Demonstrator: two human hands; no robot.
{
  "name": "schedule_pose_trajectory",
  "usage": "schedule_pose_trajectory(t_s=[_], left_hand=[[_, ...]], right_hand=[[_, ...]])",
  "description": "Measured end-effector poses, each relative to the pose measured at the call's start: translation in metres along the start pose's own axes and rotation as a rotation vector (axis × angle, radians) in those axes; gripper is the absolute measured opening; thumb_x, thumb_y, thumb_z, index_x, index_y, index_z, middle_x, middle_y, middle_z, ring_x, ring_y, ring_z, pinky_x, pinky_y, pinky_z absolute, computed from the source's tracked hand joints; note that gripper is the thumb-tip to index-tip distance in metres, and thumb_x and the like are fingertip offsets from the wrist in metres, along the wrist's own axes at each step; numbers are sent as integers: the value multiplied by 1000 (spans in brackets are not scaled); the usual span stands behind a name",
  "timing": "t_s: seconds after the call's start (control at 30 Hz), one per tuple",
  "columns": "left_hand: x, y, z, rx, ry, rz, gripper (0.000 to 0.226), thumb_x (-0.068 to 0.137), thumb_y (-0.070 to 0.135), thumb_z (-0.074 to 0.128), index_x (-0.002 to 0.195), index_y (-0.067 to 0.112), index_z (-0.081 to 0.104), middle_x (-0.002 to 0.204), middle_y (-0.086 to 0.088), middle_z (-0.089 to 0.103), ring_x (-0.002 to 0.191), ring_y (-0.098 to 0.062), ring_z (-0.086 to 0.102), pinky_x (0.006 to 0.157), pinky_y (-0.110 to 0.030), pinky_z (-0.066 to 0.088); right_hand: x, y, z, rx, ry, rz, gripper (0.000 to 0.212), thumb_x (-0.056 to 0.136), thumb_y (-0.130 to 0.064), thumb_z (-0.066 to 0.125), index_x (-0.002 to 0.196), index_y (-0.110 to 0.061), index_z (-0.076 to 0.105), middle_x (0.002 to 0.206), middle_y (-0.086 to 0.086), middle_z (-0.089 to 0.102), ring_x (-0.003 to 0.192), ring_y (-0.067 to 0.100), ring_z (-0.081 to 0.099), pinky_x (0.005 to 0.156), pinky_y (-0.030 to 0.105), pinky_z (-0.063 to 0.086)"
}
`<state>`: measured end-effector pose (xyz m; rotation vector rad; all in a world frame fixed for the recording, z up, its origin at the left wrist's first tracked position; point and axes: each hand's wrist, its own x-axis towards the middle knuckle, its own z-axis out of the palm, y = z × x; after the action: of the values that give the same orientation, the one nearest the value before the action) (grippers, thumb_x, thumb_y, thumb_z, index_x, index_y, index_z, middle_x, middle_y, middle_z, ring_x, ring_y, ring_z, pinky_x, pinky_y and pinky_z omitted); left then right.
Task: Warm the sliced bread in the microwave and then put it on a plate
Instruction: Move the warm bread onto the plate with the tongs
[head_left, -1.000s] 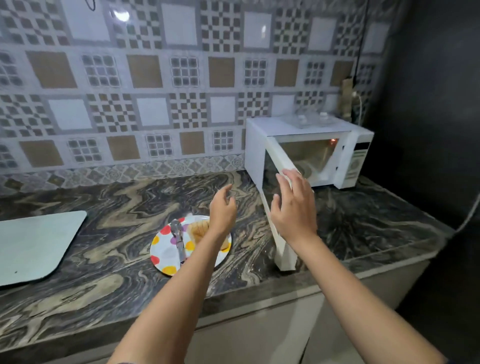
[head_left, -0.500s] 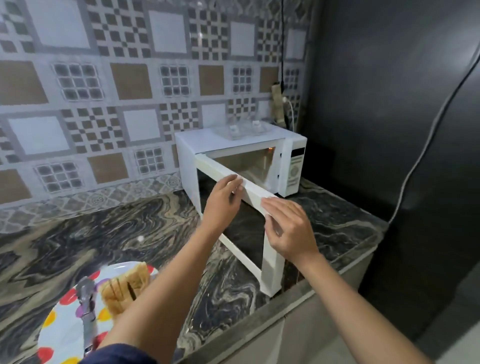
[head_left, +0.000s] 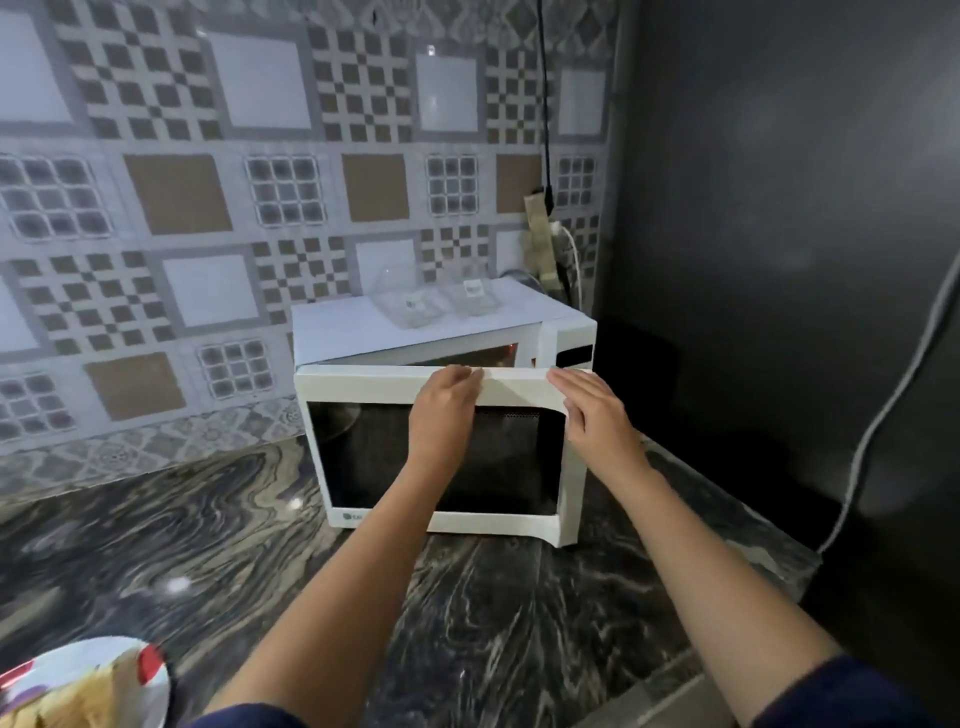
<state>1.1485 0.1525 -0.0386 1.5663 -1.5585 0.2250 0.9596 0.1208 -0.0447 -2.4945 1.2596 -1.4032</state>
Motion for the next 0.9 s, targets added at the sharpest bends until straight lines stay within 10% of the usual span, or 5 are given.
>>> schedule_pose_trajectory(t_s=[0.5, 0.67, 0.9], left_hand=[[56, 7, 66, 311, 213, -184, 25, 90, 9, 57, 113, 8, 67, 107, -11, 63, 101, -28, 59, 79, -35, 51], [39, 20, 104, 144, 298, -363, 41, 92, 15, 54, 132, 9, 49, 140, -11, 39, 132, -22, 36, 109, -29, 34], [19, 41, 181, -199, 81, -513, 28, 95, 28, 48, 117, 11, 49, 106, -1, 53, 97, -13, 54, 88, -30, 47]], right_hand=[[120, 110, 39, 340, -448, -249, 47, 90, -3, 53, 136, -11, 47, 142, 3, 46, 134, 16, 38, 115, 32, 27], [134, 140, 44, 86, -433, -165, 82, 86, -50, 56, 148, -11, 20, 156, 4, 17, 146, 17, 11, 119, 36, 15], [139, 151, 47, -35, -338, -249, 90, 80, -65, 50, 145, -8, 26, 153, 7, 27, 142, 21, 22, 117, 33, 14]])
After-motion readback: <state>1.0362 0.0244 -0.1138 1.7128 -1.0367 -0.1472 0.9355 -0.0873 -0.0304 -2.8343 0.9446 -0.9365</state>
